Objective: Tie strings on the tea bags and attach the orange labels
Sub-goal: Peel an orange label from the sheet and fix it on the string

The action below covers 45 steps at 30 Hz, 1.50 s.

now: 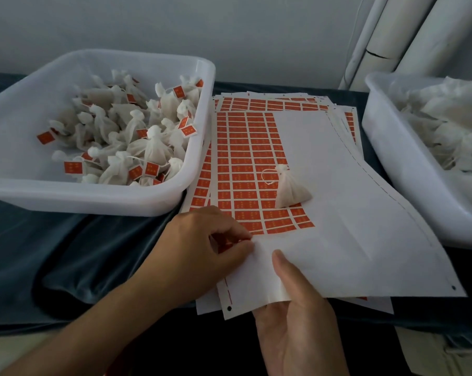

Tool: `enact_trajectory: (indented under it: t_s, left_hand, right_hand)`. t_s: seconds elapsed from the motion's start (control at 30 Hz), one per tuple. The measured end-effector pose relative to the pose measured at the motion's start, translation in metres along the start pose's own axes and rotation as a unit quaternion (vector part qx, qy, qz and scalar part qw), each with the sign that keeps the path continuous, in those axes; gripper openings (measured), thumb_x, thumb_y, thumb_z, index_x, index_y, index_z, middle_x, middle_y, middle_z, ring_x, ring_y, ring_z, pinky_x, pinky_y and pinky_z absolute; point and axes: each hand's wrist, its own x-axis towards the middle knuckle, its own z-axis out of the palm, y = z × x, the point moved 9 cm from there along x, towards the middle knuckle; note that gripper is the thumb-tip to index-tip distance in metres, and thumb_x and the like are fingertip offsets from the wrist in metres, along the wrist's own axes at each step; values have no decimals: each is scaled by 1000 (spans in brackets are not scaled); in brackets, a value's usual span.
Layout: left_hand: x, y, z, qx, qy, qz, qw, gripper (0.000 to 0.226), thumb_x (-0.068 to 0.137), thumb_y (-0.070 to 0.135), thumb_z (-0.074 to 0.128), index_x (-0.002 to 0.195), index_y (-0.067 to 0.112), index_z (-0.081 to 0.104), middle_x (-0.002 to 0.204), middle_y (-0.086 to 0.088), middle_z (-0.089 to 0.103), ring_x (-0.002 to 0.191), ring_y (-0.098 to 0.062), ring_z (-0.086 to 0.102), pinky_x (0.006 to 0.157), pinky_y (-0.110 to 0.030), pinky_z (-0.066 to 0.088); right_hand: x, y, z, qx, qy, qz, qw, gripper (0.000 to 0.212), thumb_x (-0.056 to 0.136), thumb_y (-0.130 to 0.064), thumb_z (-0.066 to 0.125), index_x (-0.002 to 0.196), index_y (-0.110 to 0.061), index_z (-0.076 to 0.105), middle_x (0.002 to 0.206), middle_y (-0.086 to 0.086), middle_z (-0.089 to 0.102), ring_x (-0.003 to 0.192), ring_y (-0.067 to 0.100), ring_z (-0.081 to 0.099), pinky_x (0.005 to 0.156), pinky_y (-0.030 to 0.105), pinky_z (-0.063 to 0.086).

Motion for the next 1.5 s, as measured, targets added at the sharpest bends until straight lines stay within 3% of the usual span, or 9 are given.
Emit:
enact_trajectory:
  t_s: [0.1,0.23,0.43,0.63,0.73,0.87,1.07,1.33,1.5]
  left_hand:
    - [0,0,-3,22,30,4,999,18,83,52,65,88,38,76,85,29,68,91,9,63,77,0,46]
    - [-1,2,-1,60,37,3,998,22,87,53,59,91,38,73,88,31,63,91,7,61,79,-4,45]
    - [-5,11,2,64,-2,23,998,54,76,80,47,101,40,73,93,33,59,94,9,58,77,-8,45]
    - [-1,14,0,61,-11,38,997,52,78,73,45,97,37,77,88,35,57,87,10,61,85,-13,49]
    - [-1,15,0,67,0,45,997,46,84,66,46,93,33,77,85,33,57,82,7,61,82,-15,51]
    - [-3,17,-1,79,21,58,995,45,90,60,46,97,27,77,96,22,65,84,-2,64,85,-29,59]
    - [-9,20,-1,67,3,87,994,50,83,69,62,114,32,76,104,27,61,92,3,62,84,-22,55]
    - [-1,10,-5,0,12,34,999,35,78,64,61,94,37,79,87,33,64,89,7,65,76,-7,50]
    - [3,4,-2,-11,0,18,1000,21,81,53,67,88,37,77,95,31,66,88,6,66,78,-4,47]
  right_hand:
    - [-2,5,2,7,-19,16,1000,66,61,-23,78,127,-24,69,113,12,77,104,39,73,97,61,53]
    - [-3,7,3,14,-20,19,1000,66,61,-21,78,126,-25,70,113,11,77,104,38,73,98,61,53]
    - [-1,6,-1,24,5,9,1000,66,58,-20,80,123,-26,71,110,11,78,100,38,75,95,61,54]
    - [-2,6,0,17,0,14,1000,86,42,-25,83,127,-22,69,115,13,76,108,42,71,100,61,51]
    - [-2,7,3,21,-14,28,999,81,48,-22,82,127,-20,69,116,15,75,109,43,70,102,62,50]
    - [-3,4,2,20,-6,23,1000,69,60,-20,77,129,-22,69,115,13,76,107,41,71,100,61,51]
    - [-2,3,0,24,-3,10,1000,61,63,-21,77,124,-22,70,109,14,77,99,38,75,97,59,54]
    - [0,1,-3,-6,10,-6,1000,59,65,-16,75,124,-22,69,104,13,78,93,34,77,88,54,58]
    - [1,0,-1,-13,1,-15,1000,59,64,-17,74,122,-24,69,104,12,79,90,32,77,90,56,58]
